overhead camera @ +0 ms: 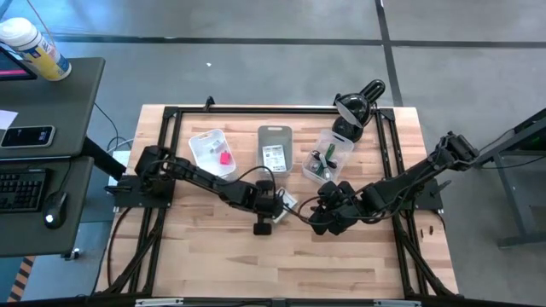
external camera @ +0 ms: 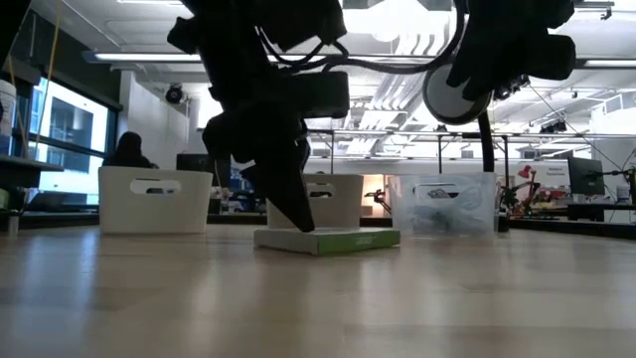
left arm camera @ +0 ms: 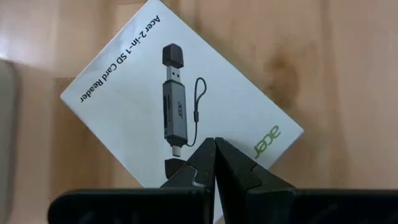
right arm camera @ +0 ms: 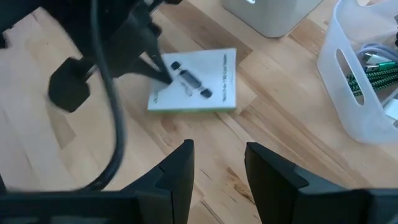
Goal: Pick and place items into bin
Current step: Put the white card reader box into the gray bin
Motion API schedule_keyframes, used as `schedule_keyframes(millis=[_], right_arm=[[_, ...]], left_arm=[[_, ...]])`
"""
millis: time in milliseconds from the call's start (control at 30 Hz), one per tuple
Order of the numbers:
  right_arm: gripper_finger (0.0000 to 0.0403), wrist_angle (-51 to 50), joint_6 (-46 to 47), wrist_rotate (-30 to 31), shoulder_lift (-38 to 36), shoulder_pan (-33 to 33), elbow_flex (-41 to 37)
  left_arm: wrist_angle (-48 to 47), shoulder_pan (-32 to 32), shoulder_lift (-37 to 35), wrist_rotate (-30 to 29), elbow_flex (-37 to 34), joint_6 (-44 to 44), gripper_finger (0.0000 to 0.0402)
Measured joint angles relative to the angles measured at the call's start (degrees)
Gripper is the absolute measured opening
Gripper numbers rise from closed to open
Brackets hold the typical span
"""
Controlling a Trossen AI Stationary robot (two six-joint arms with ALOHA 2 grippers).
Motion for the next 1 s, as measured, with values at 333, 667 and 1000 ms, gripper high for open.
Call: schedule_keyframes(millis=[333, 667, 1000], right_arm=[[0.0133, -0.57, -0.07, -0.88, 0.0, 0.24, 0.0], [0.0133, -1.57, 0.65, -0.78, 0.0, 2.53, 0.0], [0.0133, -1.95, 2.94, 1.63, 0.0, 4.89, 0.0]], left_arm=[[-0.38, -4.98, 0.61, 1.49, 4.36, -6.04, 0.0], [-14.2, -5.32, 0.44, -6.62, 11.15, -3.01, 0.0], [-15.49, -3.33, 0.35, -3.2, 3.23, -1.17, 0.0]])
